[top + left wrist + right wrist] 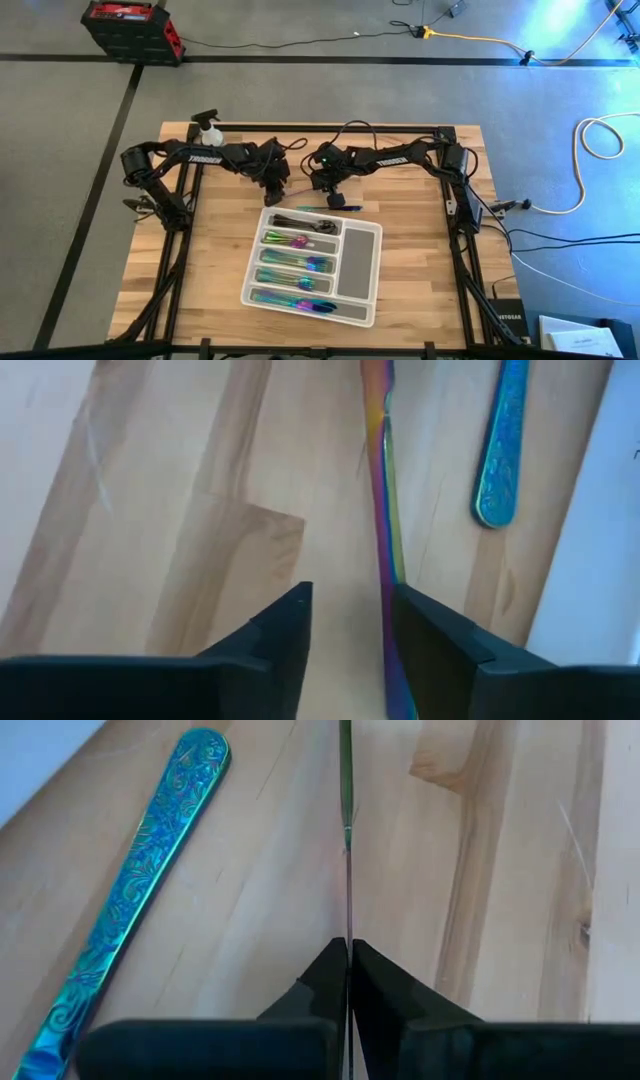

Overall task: Sort silverware
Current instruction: Put the purple knife into the white silverware tray

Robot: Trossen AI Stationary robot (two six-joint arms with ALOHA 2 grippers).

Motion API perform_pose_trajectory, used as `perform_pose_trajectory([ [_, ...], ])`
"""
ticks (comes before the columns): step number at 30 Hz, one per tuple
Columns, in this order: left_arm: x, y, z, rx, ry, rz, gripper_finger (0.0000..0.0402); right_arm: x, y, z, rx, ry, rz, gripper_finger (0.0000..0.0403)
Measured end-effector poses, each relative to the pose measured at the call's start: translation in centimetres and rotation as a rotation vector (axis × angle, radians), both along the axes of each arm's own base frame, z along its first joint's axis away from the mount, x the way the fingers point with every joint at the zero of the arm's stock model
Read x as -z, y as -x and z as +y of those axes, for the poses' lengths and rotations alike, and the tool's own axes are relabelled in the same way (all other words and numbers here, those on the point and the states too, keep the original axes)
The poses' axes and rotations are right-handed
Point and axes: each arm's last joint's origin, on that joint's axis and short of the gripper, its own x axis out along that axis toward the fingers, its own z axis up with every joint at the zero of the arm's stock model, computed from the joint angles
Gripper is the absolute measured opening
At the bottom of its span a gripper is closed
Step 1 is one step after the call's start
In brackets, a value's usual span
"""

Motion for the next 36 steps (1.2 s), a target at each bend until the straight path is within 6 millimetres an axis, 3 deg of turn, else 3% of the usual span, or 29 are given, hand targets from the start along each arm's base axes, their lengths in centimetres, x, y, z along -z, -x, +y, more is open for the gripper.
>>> perform_pose_trajectory([
  [8,-0.1,-0.6,-0.9,0.024,-0.009,-0.011,0.0183,0.0,0.0,0.0,0.0,0.0,0.001,0.0],
  [14,-0.1,-0.9,-1.4,0.035,-0.031,-0.008,0.0194,0.0,0.0,0.0,0.031,-0.018,0.002,0.0],
  [30,1.3,-1.2,-1.7,0.026,-0.092,0.08,0.017,0.0,0.0,-0.1,0.106,-0.081,0.005,0.0],
  [36,1.4,-1.1,-1.6,0.085,-0.168,0.113,0.0118,0.0,0.0,-0.1,0.126,-0.102,0.002,0.0],
])
